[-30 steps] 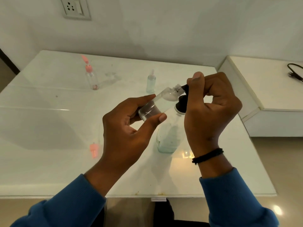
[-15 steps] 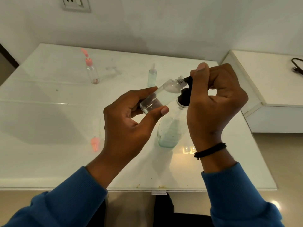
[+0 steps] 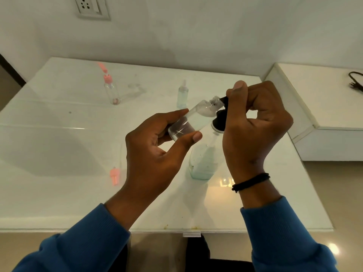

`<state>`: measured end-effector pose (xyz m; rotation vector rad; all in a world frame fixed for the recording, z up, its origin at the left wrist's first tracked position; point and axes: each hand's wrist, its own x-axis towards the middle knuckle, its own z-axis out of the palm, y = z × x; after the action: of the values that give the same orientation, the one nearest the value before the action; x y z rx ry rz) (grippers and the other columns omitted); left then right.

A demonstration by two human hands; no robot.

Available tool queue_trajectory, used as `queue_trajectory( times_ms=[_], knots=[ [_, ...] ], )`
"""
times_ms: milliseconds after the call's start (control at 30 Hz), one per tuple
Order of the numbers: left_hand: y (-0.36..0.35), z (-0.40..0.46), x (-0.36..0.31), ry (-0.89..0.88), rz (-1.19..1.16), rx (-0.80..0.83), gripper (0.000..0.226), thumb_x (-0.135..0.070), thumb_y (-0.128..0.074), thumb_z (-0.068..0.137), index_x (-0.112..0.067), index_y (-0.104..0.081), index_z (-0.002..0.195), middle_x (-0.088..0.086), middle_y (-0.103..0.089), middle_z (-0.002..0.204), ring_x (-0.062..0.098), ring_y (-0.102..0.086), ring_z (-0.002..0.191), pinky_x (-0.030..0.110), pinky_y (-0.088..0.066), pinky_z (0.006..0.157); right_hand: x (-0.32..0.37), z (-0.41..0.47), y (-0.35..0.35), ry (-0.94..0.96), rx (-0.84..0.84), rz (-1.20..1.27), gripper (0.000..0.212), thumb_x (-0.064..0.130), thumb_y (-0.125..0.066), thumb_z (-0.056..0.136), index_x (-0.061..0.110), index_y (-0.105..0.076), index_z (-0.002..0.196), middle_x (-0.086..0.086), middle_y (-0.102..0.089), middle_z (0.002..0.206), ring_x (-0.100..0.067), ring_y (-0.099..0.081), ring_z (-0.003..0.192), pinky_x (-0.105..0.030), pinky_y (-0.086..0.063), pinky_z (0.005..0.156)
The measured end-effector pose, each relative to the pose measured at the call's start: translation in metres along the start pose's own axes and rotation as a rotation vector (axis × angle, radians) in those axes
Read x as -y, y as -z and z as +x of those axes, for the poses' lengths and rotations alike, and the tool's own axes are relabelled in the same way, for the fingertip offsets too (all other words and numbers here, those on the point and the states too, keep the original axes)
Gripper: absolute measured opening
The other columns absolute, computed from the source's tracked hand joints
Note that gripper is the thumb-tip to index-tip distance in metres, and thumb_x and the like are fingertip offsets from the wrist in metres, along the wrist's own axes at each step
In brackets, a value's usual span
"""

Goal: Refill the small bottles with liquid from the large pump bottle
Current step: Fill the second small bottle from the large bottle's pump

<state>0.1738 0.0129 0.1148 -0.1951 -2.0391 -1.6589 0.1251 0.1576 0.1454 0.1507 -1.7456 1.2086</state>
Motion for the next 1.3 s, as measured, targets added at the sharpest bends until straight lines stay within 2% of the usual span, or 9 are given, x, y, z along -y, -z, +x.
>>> queue_trajectory(
  times_ms=[133, 267, 367, 533, 700, 833, 933, 1100, 1300],
  knots=[
    [0.0006, -0.0001, -0.0028, -0.011, 0.003, 0.016, 0.043, -0.022, -0.084, 0.084, -0.006, -0.071, 0.121, 0.003, -0.074, 0.112, 0.018, -0.073, 0.102, 0.027, -0.06, 0.087, -0.0006, 0.0035, 0.0028, 0.001, -0.016, -0.009, 0.036, 0.004, -0.064, 0.097, -0.001, -0.06, 0.062, -0.013, -0.058, 0.061, -0.021, -0.05, 0.058, -0.024, -0.038, 0.057],
    [0.0012, 0.0001, -0.0004, -0.019, 0.028, 0.006, 0.043, -0.023, -0.083, 0.083, -0.006, -0.071, 0.121, 0.003, -0.074, 0.112, 0.019, -0.072, 0.102, 0.028, -0.061, 0.087, 0.0, -0.0031, -0.0005, -0.01, -0.009, -0.001, 0.033, 0.003, -0.064, 0.097, 0.001, -0.062, 0.064, -0.012, -0.059, 0.063, -0.021, -0.052, 0.06, -0.021, -0.04, 0.059],
    [0.0011, -0.0003, 0.0006, -0.017, 0.022, 0.004, 0.044, -0.024, -0.083, 0.083, -0.006, -0.071, 0.12, 0.004, -0.074, 0.111, 0.021, -0.073, 0.1, 0.03, -0.062, 0.087, -0.0003, -0.0031, 0.0, -0.012, 0.001, 0.008, 0.032, 0.003, -0.064, 0.097, 0.003, -0.062, 0.065, -0.011, -0.059, 0.063, -0.023, -0.053, 0.06, -0.023, -0.041, 0.058],
    [0.002, 0.0014, -0.0021, -0.028, 0.015, 0.013, 0.042, -0.02, -0.085, 0.084, -0.005, -0.071, 0.121, 0.003, -0.074, 0.111, 0.019, -0.072, 0.101, 0.024, -0.059, 0.087, 0.0, 0.0013, 0.0014, 0.0, -0.014, -0.008, 0.036, 0.005, -0.063, 0.097, -0.002, -0.061, 0.062, -0.014, -0.059, 0.062, -0.021, -0.051, 0.06, -0.022, -0.039, 0.058],
    [0.001, -0.0001, -0.0005, -0.024, 0.016, 0.002, 0.043, -0.022, -0.084, 0.083, -0.007, -0.071, 0.121, 0.003, -0.074, 0.111, 0.019, -0.073, 0.101, 0.027, -0.061, 0.087, -0.001, -0.0024, -0.0003, -0.01, -0.014, 0.004, 0.034, 0.004, -0.063, 0.097, 0.0, -0.062, 0.064, -0.013, -0.061, 0.063, -0.021, -0.053, 0.061, -0.018, -0.039, 0.061],
    [0.0005, 0.0001, -0.002, -0.032, 0.019, 0.014, 0.043, -0.022, -0.084, 0.084, -0.005, -0.071, 0.121, 0.004, -0.074, 0.111, 0.019, -0.072, 0.101, 0.026, -0.06, 0.087, -0.0007, 0.0021, 0.0023, -0.008, -0.029, 0.006, 0.037, 0.006, -0.063, 0.097, -0.002, -0.062, 0.062, -0.015, -0.06, 0.062, -0.022, -0.052, 0.06, -0.023, -0.04, 0.059],
    [0.0004, -0.0004, -0.0009, -0.025, 0.028, 0.012, 0.043, -0.023, -0.084, 0.083, -0.006, -0.071, 0.121, 0.004, -0.074, 0.112, 0.019, -0.072, 0.102, 0.026, -0.06, 0.088, 0.0, -0.0025, 0.0, -0.009, -0.028, 0.019, 0.033, 0.005, -0.063, 0.098, 0.004, -0.064, 0.065, -0.013, -0.063, 0.065, -0.02, -0.054, 0.062, -0.021, -0.041, 0.061],
    [0.0009, -0.0003, -0.0021, -0.027, 0.025, 0.008, 0.044, -0.024, -0.083, 0.083, -0.007, -0.071, 0.121, 0.002, -0.074, 0.112, 0.016, -0.072, 0.102, 0.024, -0.06, 0.088, -0.0006, -0.0028, 0.0006, -0.023, -0.016, 0.019, 0.033, 0.005, -0.064, 0.097, 0.0, -0.064, 0.065, -0.013, -0.063, 0.064, -0.024, -0.056, 0.061, -0.026, -0.042, 0.059],
    [0.0011, 0.0, -0.0019, -0.03, 0.037, 0.011, 0.043, -0.022, -0.084, 0.084, -0.007, -0.071, 0.121, 0.003, -0.074, 0.113, 0.017, -0.072, 0.103, 0.025, -0.06, 0.088, 0.0008, -0.0052, -0.0011, -0.036, -0.034, 0.028, 0.03, 0.005, -0.064, 0.098, 0.001, -0.067, 0.069, -0.012, -0.064, 0.067, -0.02, -0.056, 0.064, -0.025, -0.044, 0.06]
  ],
)
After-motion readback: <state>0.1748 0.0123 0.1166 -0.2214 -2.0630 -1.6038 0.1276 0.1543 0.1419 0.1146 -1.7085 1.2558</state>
